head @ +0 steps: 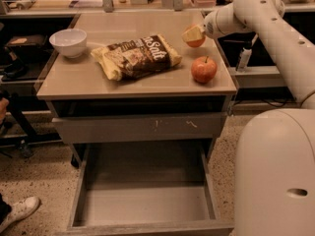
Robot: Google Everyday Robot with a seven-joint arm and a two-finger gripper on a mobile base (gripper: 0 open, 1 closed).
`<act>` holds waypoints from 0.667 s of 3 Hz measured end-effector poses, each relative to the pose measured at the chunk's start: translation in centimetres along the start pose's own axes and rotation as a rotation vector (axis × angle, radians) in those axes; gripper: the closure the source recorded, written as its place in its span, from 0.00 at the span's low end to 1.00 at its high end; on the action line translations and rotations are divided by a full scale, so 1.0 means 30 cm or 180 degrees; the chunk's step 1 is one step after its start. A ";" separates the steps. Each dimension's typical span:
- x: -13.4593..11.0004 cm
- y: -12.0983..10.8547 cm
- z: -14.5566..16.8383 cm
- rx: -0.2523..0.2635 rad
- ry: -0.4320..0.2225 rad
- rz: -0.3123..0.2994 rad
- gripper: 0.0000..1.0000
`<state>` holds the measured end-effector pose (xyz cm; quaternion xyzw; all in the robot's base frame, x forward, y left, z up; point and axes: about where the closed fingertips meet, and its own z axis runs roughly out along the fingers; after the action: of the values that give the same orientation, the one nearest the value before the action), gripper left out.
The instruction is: Pick orange from middle drawer and place on counter
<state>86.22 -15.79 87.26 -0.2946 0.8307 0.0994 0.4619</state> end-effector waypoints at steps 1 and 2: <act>0.019 0.022 0.033 -0.0095 0.0031 0.0019 1.00; 0.026 0.028 0.040 -0.0117 0.0042 0.0023 1.00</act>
Offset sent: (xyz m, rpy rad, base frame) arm -0.0014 0.0080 -0.0178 0.0197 0.0403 0.0341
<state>86.27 -14.90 85.85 -0.3006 0.8328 0.1145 0.4505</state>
